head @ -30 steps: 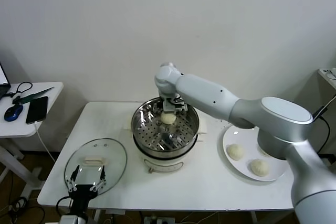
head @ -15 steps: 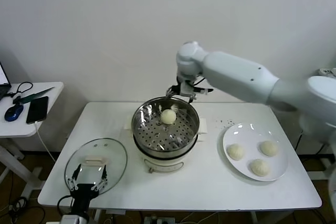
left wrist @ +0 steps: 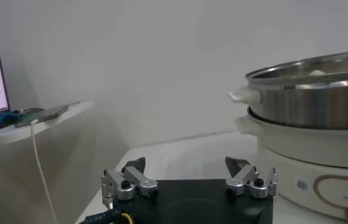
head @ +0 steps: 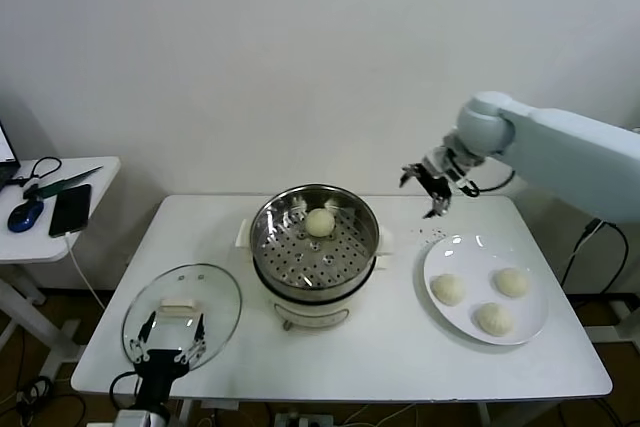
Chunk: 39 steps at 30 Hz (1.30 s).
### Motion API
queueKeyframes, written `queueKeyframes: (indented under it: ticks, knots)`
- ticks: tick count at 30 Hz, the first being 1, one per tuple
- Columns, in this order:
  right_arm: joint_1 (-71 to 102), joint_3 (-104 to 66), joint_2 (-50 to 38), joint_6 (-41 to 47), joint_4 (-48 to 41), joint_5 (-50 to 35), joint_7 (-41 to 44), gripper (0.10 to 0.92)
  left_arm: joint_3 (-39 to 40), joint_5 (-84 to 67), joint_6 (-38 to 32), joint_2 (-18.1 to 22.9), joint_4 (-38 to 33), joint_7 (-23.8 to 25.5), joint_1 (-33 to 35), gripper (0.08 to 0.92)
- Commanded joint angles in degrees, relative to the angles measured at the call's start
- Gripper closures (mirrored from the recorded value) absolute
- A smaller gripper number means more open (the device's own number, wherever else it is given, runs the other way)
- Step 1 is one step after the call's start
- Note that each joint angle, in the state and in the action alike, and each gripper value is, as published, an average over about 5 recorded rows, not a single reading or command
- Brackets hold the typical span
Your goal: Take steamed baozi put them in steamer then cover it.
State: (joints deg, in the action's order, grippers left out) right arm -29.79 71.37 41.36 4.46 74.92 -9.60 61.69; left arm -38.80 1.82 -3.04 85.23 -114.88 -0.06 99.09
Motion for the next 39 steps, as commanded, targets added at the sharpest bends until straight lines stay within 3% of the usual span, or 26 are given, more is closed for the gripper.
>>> queueKeyframes:
  ticks: [1,12,39]
  knots:
    - [11.13,-5.13,-9.21,10.82,0.61,-5.35,1.64,0.203,-0.11,-0.15,-0.13,0.03,-0.07,0.04,0.27,0.177]
    - [29.27,-18.45,-5.06,8.84,-8.36,3.47,2.37,0.203,-0.47,0.02,-0.05,-0.08,0.23,-0.01,0.56,0.177]
    - [30.34,-20.75,2.97,6.57,-16.43,4.74,2.21,0.21,-0.54,0.91,-0.15,0.56,1.37,-0.12,0.35,0.177]
